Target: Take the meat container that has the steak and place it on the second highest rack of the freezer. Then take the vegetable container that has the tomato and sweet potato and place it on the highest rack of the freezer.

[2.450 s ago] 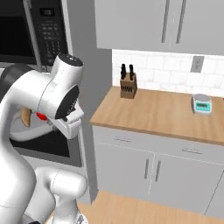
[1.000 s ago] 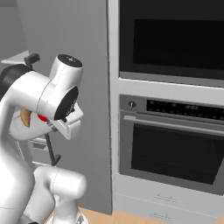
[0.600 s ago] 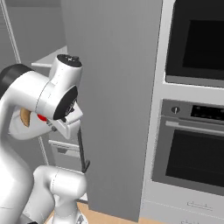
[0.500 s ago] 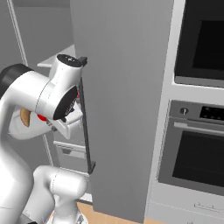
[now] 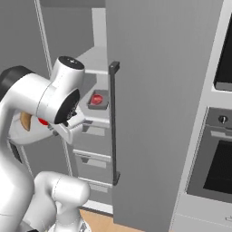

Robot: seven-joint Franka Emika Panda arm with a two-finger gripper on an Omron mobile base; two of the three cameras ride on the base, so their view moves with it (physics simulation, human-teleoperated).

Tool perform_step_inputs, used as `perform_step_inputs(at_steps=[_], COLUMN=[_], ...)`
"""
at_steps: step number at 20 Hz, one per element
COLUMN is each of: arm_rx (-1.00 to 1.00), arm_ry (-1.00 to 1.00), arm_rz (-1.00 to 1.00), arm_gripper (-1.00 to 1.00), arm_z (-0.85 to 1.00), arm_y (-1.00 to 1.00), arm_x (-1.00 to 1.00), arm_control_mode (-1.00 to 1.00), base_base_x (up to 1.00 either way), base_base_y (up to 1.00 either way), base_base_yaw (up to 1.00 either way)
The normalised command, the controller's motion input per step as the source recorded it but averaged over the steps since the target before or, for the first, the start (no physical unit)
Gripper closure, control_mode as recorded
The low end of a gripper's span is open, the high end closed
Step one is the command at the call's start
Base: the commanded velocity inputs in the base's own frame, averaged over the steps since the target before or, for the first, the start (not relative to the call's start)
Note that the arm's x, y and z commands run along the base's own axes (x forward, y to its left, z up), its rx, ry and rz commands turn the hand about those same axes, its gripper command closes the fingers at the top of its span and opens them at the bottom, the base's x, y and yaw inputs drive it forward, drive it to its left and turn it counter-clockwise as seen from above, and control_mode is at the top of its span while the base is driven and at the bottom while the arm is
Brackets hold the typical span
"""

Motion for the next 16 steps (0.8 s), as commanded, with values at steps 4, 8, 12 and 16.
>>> perform_step_inputs(at_steps=[4, 8, 12, 16], arm_rx=[0.0, 0.0, 0.0, 0.0], arm_ry=[0.0, 0.0, 0.0, 0.0], arm_rz=[0.0, 0.0, 0.0, 0.0], arm_gripper=[1.0, 1.0, 1.0, 1.0], arm_z=[0.0, 0.0, 0.0, 0.0], arm_y=[0.0, 0.0, 0.0, 0.0], arm_x=[0.0, 0.0, 0.0, 0.0], arm_control_mode=[1.0, 1.0, 1.0, 1.0], base_base_x=[0.33, 0.46, 0.24, 0.14], base_base_y=[0.04, 0.02, 0.16, 0.15], base_base_yaw=[0.0, 0.0, 0.0, 0.0])
